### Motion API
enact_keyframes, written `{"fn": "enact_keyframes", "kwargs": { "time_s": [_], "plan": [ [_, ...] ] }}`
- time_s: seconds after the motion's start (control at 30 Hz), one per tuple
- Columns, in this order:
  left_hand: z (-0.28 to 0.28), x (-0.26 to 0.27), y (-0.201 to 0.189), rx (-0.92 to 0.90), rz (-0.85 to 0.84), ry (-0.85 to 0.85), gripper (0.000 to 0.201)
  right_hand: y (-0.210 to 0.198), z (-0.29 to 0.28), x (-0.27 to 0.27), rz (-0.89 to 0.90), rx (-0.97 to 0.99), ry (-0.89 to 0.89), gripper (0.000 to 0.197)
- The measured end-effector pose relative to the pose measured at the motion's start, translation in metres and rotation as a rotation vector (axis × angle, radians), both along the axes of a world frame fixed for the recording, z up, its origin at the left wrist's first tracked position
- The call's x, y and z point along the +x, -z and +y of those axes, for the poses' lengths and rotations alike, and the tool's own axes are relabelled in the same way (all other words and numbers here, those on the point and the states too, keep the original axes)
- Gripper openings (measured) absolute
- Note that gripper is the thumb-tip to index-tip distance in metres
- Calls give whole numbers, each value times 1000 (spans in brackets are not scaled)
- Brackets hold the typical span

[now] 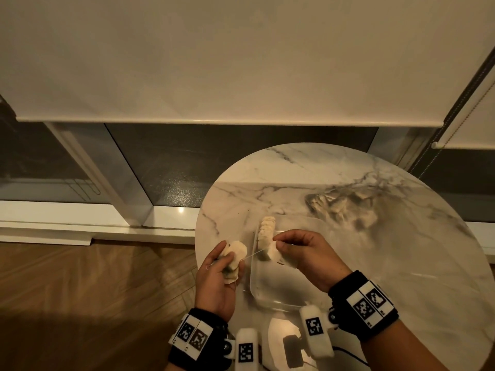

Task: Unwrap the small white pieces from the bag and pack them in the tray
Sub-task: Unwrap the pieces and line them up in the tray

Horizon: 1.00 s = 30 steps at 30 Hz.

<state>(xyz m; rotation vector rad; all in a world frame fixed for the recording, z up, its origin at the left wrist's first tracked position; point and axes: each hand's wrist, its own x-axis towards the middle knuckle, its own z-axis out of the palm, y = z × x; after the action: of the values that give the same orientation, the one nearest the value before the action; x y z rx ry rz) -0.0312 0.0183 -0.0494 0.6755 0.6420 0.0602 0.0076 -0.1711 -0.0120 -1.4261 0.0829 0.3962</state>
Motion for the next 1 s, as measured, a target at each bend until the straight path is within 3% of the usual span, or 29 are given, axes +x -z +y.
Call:
{"fn": "enact_keyframes", "kwargs": {
  "time_s": [0.33, 0.47, 0.73, 1.0],
  "plan": [
    [19, 8, 12, -100, 47, -101, 26, -9, -7, 8, 88, 323, 88, 18],
    [29, 9, 15, -151, 50, -133, 26, -14, -14, 13, 81, 348, 122, 21],
    [26, 9, 18, -191, 47, -132, 26, 1, -9, 22, -149, -124, 119, 19],
    [28, 7, 20, -187, 44, -138, 27, 39, -5, 64, -54, -806, -284, 18]
  ]
}}
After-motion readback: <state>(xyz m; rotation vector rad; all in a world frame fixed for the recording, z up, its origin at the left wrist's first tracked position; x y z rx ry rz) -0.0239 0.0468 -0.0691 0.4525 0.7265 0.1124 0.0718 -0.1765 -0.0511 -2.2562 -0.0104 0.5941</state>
